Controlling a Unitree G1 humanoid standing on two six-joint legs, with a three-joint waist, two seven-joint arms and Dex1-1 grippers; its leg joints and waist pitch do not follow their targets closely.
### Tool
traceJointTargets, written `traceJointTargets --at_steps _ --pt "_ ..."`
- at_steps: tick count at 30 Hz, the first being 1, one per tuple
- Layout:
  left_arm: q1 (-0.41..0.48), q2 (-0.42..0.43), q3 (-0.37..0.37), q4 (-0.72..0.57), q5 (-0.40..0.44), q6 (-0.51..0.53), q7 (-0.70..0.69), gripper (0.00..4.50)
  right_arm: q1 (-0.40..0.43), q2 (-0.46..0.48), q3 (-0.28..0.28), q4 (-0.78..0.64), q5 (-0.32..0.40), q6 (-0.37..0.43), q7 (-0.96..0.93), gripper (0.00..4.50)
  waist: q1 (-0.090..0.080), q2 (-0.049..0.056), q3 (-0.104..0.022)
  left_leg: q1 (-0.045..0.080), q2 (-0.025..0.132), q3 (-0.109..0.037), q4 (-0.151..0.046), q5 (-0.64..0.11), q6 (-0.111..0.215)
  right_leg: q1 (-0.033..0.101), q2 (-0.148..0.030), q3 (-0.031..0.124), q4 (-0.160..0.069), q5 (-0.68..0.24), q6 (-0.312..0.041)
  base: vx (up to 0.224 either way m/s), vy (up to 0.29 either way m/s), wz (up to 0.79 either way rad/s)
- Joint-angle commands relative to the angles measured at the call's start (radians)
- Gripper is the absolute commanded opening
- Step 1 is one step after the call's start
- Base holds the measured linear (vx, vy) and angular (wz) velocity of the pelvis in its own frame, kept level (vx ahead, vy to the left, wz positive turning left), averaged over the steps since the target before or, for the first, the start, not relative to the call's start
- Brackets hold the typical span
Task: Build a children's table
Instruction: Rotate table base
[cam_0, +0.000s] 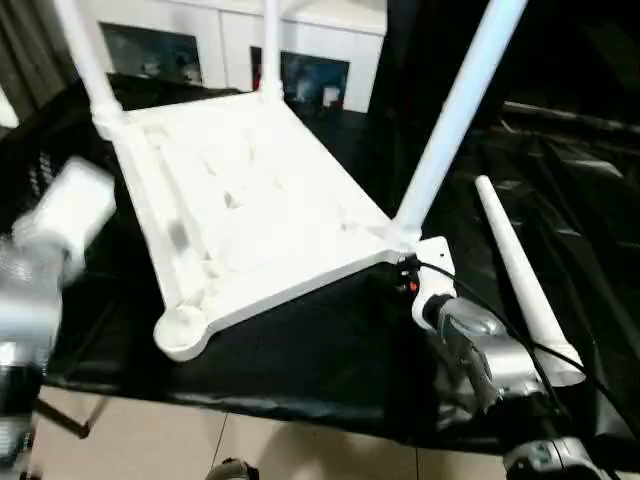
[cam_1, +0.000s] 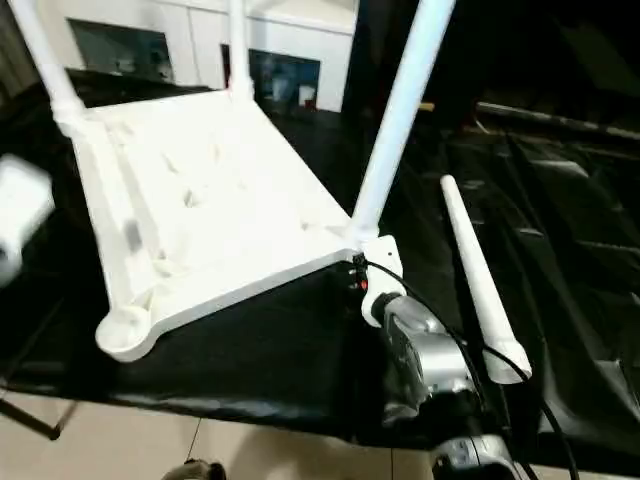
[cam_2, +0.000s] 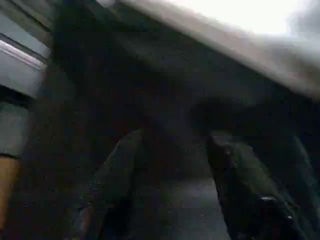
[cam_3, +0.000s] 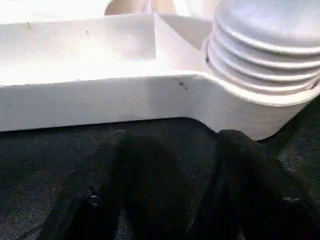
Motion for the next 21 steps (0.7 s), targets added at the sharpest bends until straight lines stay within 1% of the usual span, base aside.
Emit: traceJointTargets --at_steps 1,2,3,4,5,6,7,8,10,11,12,13,14,15,16,17,18,19,20,21 --pt "0.009 -0.011 -0.047 -0.081 -0.037 0.055 -0.069 2.52 -0.023 -0.005 -0.016 0.029 -0.001 -0.016 -0.004 2.52 0.0 0.024 -0.062 0.059 0.06 -0.039 -0.083 -0.271 -0.095 0.001 -0.05 0.035 -0.061 -0.102 -0.191 0.0 0.0 0.0" --pt "0.02 -0.02 -0.057 -0.117 -0.063 0.084 -0.095 2.63 -0.035 -0.001 -0.023 0.046 0.002 -0.023 -0.007 2.31 -0.001 0.024 -0.061 0.057 0.059 -0.038 -0.083 -0.275 -0.097 0.001 -0.048 0.035 -0.061 -0.095 -0.191 0.0 0.0 0.0" --pt "0.033 -0.024 -0.076 -0.158 -0.098 0.107 -0.135 2.73 -0.047 0.003 -0.032 0.06 0.006 -0.028 -0.013 2.26 0.0 0.027 -0.061 0.056 0.058 -0.04 -0.084 -0.288 -0.105 0.003 -0.051 0.035 -0.062 -0.094 -0.191 0.0 0.0 0.0" --pt "0.047 -0.023 -0.095 -0.198 -0.135 0.126 -0.177 2.73 -0.056 0.005 -0.036 0.068 0.006 -0.032 -0.017 2.26 0.0 0.027 -0.061 0.056 0.058 -0.04 -0.084 -0.288 -0.105 0.003 -0.051 0.035 -0.062 -0.094 -0.191 0.0 0.0 0.0" --pt "0.047 -0.023 -0.095 -0.198 -0.135 0.126 -0.177 2.93 -0.056 0.005 -0.036 0.068 0.006 -0.032 -0.017 2.13 -0.003 0.025 -0.059 0.055 0.057 -0.039 -0.085 -0.306 -0.109 0.002 -0.049 0.036 -0.064 -0.109 -0.19 0.0 0.0 0.0" --pt "0.058 -0.022 -0.111 -0.233 -0.168 0.144 -0.215 3.0 -0.061 0.006 -0.037 0.066 0.005 -0.034 -0.022 2.01 -0.004 0.021 -0.061 0.054 0.055 -0.039 -0.083 -0.307 -0.107 0.004 -0.05 0.037 -0.063 -0.113 -0.187 0.0 0.0 0.0" --pt "0.062 -0.021 -0.118 -0.246 -0.177 0.143 -0.23 3.0 -0.061 0.005 -0.037 0.062 0.004 -0.032 -0.023 2.01 -0.005 0.024 -0.061 0.054 0.055 -0.039 -0.082 -0.295 -0.103 0.005 -0.049 0.037 -0.063 -0.106 -0.185 0.0 0.0 0.0" --pt "0.065 -0.027 -0.126 -0.27 -0.195 0.154 -0.249 3.12 -0.054 0.001 -0.034 0.037 0.003 -0.023 -0.021 1.84 -0.005 0.024 -0.061 0.054 0.055 -0.038 -0.082 -0.29 -0.101 0.004 -0.047 0.037 -0.063 -0.102 -0.183 0.0 0.0 0.0" --pt "0.074 -0.03 -0.146 -0.32 -0.22 0.163 -0.293 3.34 -0.034 -0.015 -0.026 -0.026 -0.012 0.007 -0.035 1.72 -0.005 0.024 -0.063 0.052 0.055 -0.039 -0.08 -0.258 -0.096 0.009 -0.046 0.036 -0.058 -0.067 -0.18 0.0 0.0 0.0" --pt "0.076 -0.036 -0.154 -0.339 -0.23 0.172 -0.305 3.4 -0.022 -0.022 -0.028 -0.066 -0.02 0.034 -0.055 1.68 -0.005 0.022 -0.065 0.053 0.054 -0.036 -0.078 -0.226 -0.089 0.01 -0.043 0.035 -0.054 -0.032 -0.181 0.0 0.0 0.0" --pt "0.076 -0.042 -0.161 -0.354 -0.241 0.177 -0.315 3.4 -0.011 -0.028 -0.033 -0.103 -0.025 0.064 -0.075 1.68 -0.004 0.022 -0.064 0.052 0.052 -0.035 -0.077 -0.195 -0.085 0.012 -0.04 0.035 -0.051 -0.002 -0.178 0.0 0.0 0.0" --pt "0.074 -0.052 -0.17 -0.359 -0.246 0.181 -0.317 3.42 -0.001 -0.031 -0.041 -0.143 -0.024 0.094 -0.09 1.67 -0.006 0.02 -0.063 0.051 0.05 -0.033 -0.076 -0.191 -0.082 0.013 -0.038 0.035 -0.052 0.0 -0.175 0.0 0.0 0.0" --pt "0.07 -0.061 -0.185 -0.365 -0.25 0.183 -0.315 3.62 0.01 -0.041 -0.041 -0.191 -0.029 0.135 -0.097 1.67 -0.005 0.02 -0.063 0.052 0.05 -0.033 -0.077 -0.196 -0.082 0.013 -0.039 0.035 -0.053 -0.009 -0.173 0.0 0.0 0.0" --pt "0.069 -0.065 -0.191 -0.366 -0.251 0.18 -0.314 3.76 0.014 -0.046 -0.037 -0.209 -0.037 0.151 -0.1 1.67 -0.007 0.019 -0.062 0.051 0.05 -0.034 -0.078 -0.216 -0.085 0.014 -0.04 0.036 -0.057 -0.041 -0.165 0.0 0.0 0.0" --pt "0.066 -0.072 -0.201 -0.366 -0.252 0.177 -0.312 3.83 0.021 -0.056 -0.03 -0.241 -0.051 0.178 -0.105 1.67 -0.008 0.022 -0.061 0.05 0.05 -0.035 -0.078 -0.226 -0.088 0.013 -0.04 0.037 -0.058 -0.059 -0.161 0.0 0.0 0.0" --pt "0.058 -0.1 -0.221 -0.364 -0.257 0.173 -0.299 3.83 0.036 -0.075 -0.022 -0.313 -0.08 0.249 -0.121 1.67 -0.01 0.029 -0.06 0.051 0.05 -0.037 -0.08 -0.249 -0.098 0.011 -0.041 0.038 -0.062 -0.092 -0.152 0.0 0.0 0.0" --pt "0.046 -0.131 -0.25 -0.356 -0.257 0.157 -0.287 3.88 0.051 -0.101 -0.014 -0.391 -0.109 0.332 -0.133 1.67 -0.012 0.026 -0.06 0.054 0.052 -0.037 -0.08 -0.254 -0.106 0.012 -0.037 0.038 -0.064 -0.1 -0.144 0.0 0.0 0.0" --pt "0.044 -0.136 -0.256 -0.355 -0.257 0.154 -0.285 3.88 0.054 -0.106 -0.013 -0.405 -0.114 0.348 -0.135 1.67 -0.011 0.03 -0.06 0.055 0.052 -0.038 -0.081 -0.255 -0.109 0.012 -0.036 0.038 -0.064 -0.099 -0.14 0.0 0.0 0.0" --pt "0.033 -0.169 -0.275 -0.344 -0.26 0.147 -0.273 4.15 0.06 -0.13 -0.024 -0.461 -0.094 0.418 -0.118 1.67 -0.013 0.037 -0.058 0.055 0.05 -0.039 -0.083 -0.286 -0.118 0.01 -0.036 0.039 -0.069 -0.125 -0.133 0.0 0.0 0.0" --pt "0.03 -0.176 -0.279 -0.342 -0.261 0.146 -0.271 4.22 0.062 -0.136 -0.026 -0.475 -0.087 0.436 -0.113 1.67 -0.012 0.033 -0.06 0.057 0.051 -0.039 -0.081 -0.296 -0.12 0.01 -0.037 0.039 -0.069 -0.13 -0.131 0.0 0.0 0.0"
